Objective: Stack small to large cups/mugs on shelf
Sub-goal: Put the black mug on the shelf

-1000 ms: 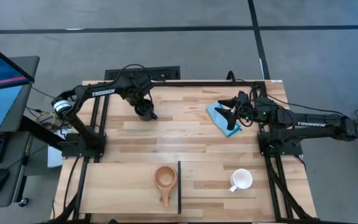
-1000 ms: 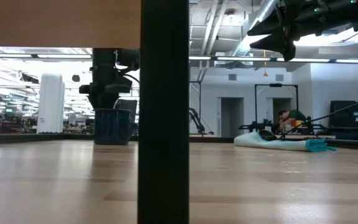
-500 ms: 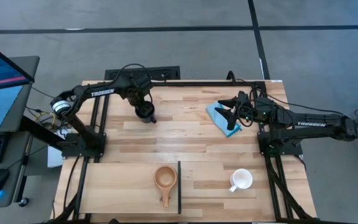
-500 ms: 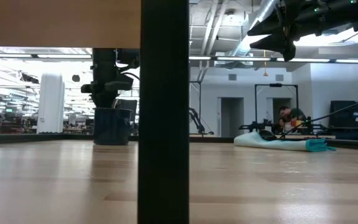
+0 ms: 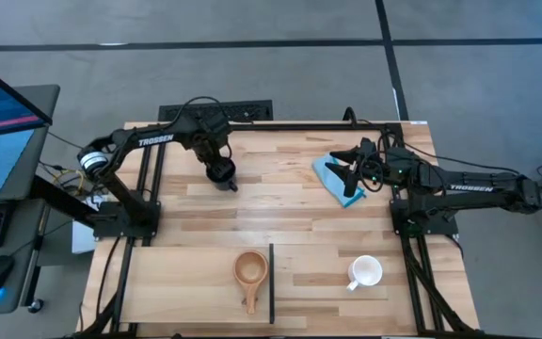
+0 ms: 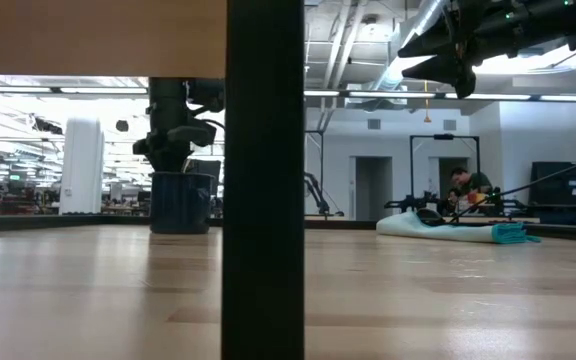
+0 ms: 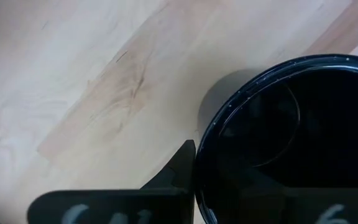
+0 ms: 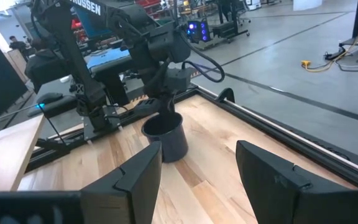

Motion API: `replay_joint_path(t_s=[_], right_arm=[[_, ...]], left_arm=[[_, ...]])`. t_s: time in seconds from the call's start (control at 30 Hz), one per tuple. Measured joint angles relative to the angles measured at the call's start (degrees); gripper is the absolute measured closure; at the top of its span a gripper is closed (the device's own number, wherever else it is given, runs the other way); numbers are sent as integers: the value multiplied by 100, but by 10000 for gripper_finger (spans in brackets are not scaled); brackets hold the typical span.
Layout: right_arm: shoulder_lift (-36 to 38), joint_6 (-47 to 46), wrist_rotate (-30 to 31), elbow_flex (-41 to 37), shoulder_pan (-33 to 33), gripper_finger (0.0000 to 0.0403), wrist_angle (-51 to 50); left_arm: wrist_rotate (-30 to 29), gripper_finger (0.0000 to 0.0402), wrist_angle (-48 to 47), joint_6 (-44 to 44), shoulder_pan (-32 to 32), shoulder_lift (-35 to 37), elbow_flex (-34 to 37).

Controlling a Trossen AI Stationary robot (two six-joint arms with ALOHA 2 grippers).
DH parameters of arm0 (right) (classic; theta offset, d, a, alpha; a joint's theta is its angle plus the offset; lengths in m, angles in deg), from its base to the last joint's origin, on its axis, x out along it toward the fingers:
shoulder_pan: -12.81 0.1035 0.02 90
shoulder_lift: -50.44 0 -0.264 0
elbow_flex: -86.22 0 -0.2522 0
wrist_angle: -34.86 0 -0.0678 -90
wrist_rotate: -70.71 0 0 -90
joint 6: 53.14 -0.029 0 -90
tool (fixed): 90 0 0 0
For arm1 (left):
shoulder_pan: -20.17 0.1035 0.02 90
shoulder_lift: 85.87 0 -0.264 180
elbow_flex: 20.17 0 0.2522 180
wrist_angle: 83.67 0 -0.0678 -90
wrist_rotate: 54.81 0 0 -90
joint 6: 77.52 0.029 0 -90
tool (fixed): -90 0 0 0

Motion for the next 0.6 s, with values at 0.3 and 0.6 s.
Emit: replay_joint_path(t_s=[0.3,0.6], right_arm=[[-2,2,2,0,-3,175,-2],[-2,2,2,0,-166,175,-70]], left_arm=[[121,393,-237,121,0,26,-169],[109,395,-1498,434,3,26,-1265]])
